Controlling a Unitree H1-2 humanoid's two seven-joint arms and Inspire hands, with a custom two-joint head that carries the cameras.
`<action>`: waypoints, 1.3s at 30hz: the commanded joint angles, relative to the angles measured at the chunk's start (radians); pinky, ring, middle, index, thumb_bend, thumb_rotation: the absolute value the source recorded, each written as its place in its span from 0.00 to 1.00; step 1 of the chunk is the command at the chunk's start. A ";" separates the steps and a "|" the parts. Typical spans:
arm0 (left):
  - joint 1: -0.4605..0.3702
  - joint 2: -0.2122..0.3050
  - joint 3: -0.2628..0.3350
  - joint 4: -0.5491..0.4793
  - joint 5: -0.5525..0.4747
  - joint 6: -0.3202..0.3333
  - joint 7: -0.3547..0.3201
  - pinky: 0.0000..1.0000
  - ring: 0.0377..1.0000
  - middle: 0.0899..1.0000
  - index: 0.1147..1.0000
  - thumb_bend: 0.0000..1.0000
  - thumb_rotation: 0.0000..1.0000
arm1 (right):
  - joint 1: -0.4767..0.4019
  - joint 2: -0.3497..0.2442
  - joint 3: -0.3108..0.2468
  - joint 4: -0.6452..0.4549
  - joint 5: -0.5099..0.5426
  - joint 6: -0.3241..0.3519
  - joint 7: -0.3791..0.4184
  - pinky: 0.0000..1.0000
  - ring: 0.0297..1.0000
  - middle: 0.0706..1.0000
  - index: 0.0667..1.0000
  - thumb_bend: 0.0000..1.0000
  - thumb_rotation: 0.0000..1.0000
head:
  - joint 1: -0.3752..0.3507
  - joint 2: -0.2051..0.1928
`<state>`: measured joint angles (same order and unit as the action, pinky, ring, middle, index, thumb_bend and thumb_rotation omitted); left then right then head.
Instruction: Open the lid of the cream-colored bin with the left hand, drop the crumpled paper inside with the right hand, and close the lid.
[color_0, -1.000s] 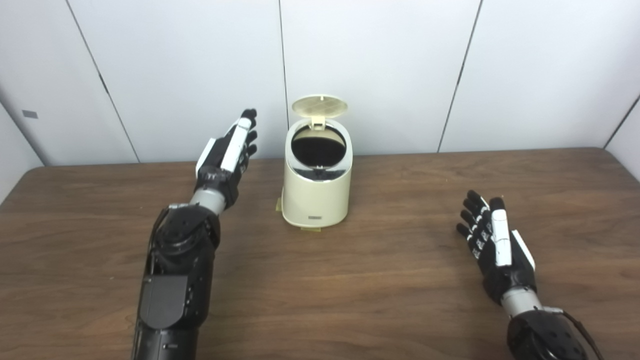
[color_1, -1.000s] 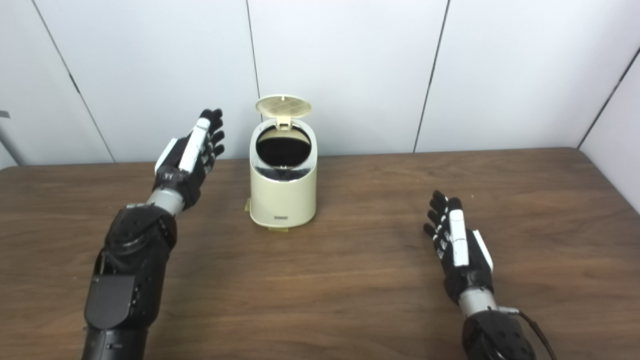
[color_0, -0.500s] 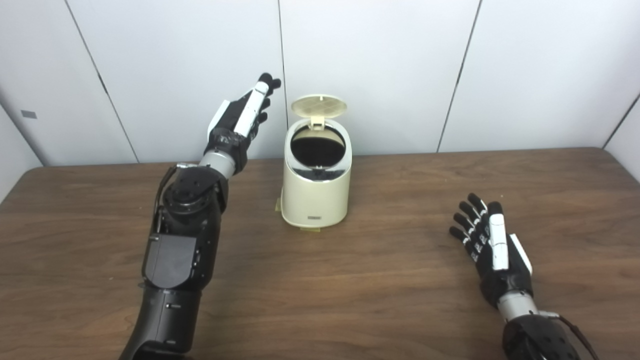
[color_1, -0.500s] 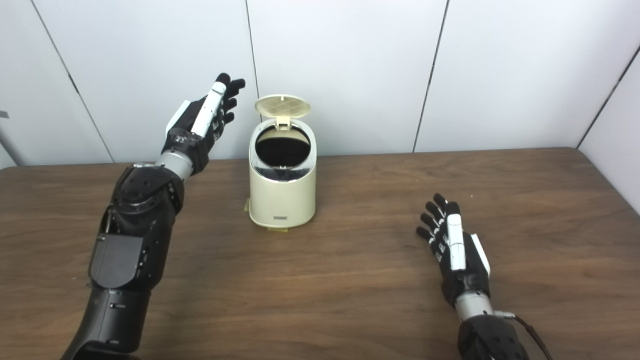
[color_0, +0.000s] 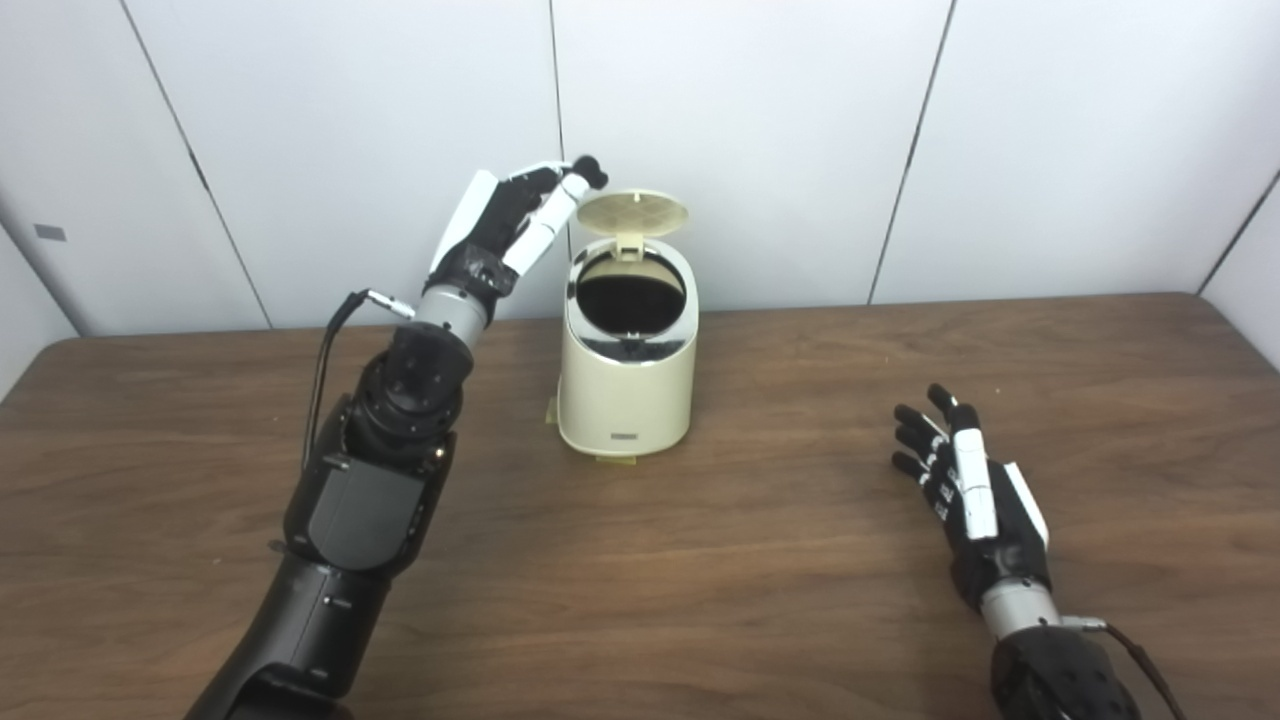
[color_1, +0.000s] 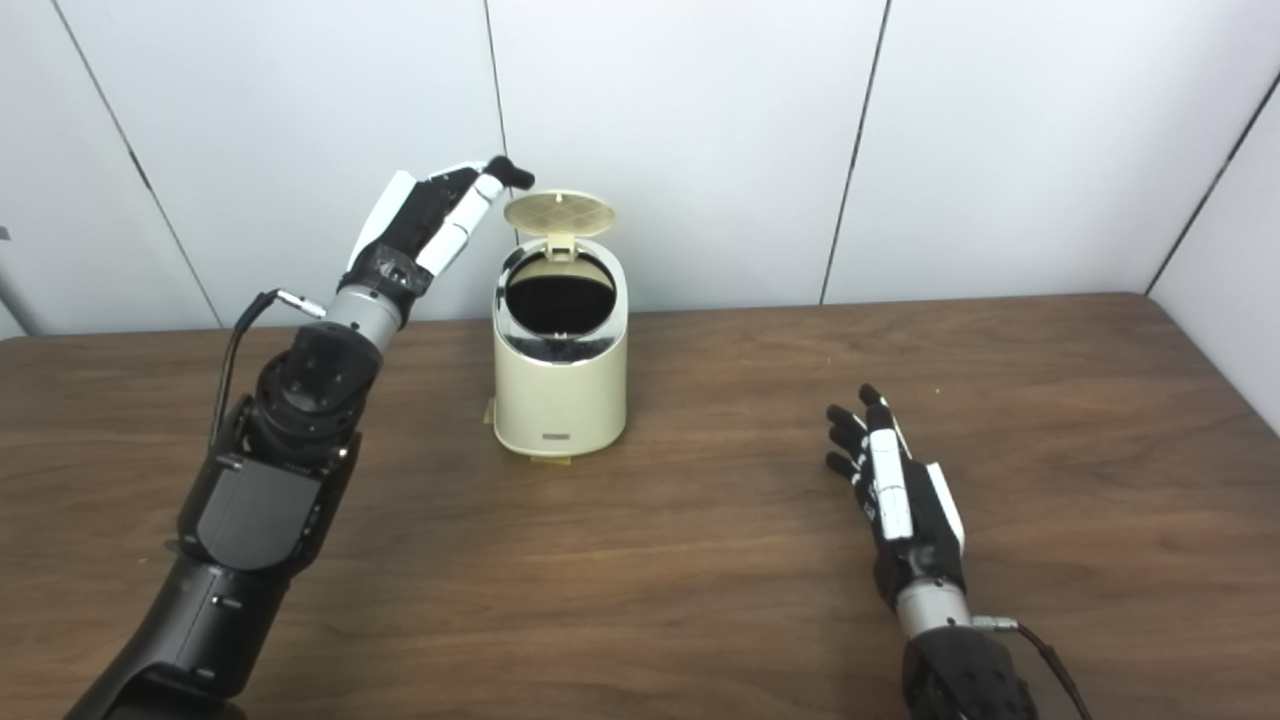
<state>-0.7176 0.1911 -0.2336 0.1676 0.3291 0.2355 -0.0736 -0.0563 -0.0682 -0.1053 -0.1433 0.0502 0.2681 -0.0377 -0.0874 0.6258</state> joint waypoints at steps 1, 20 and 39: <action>-0.063 0.020 -0.010 -0.028 0.052 -0.064 0.019 0.87 0.93 0.88 0.70 0.55 1.00 | -0.019 0.005 0.015 -0.013 -0.023 0.014 -0.005 0.95 0.93 0.87 0.98 0.65 1.00 | -0.001 0.001; -0.084 0.129 -0.172 -0.074 0.440 -0.244 -0.012 0.89 0.97 0.93 0.66 0.69 1.00 | -0.032 0.008 0.043 0.022 -0.117 -0.017 -0.049 0.91 0.91 0.87 0.99 0.64 1.00 | -0.013 0.012; -0.041 0.153 -0.193 -0.108 0.627 -0.326 -0.045 0.87 0.95 0.89 0.58 0.68 1.00 | -0.045 -0.007 0.061 -0.022 -0.154 0.012 -0.032 0.96 0.94 0.89 1.00 0.64 1.00 | -0.014 0.039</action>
<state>-0.7271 0.3306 -0.4419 0.0904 0.9488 -0.0824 -0.1285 -0.0752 -0.0744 -0.0460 -0.1486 -0.1061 0.2747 -0.0766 -0.0997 0.6611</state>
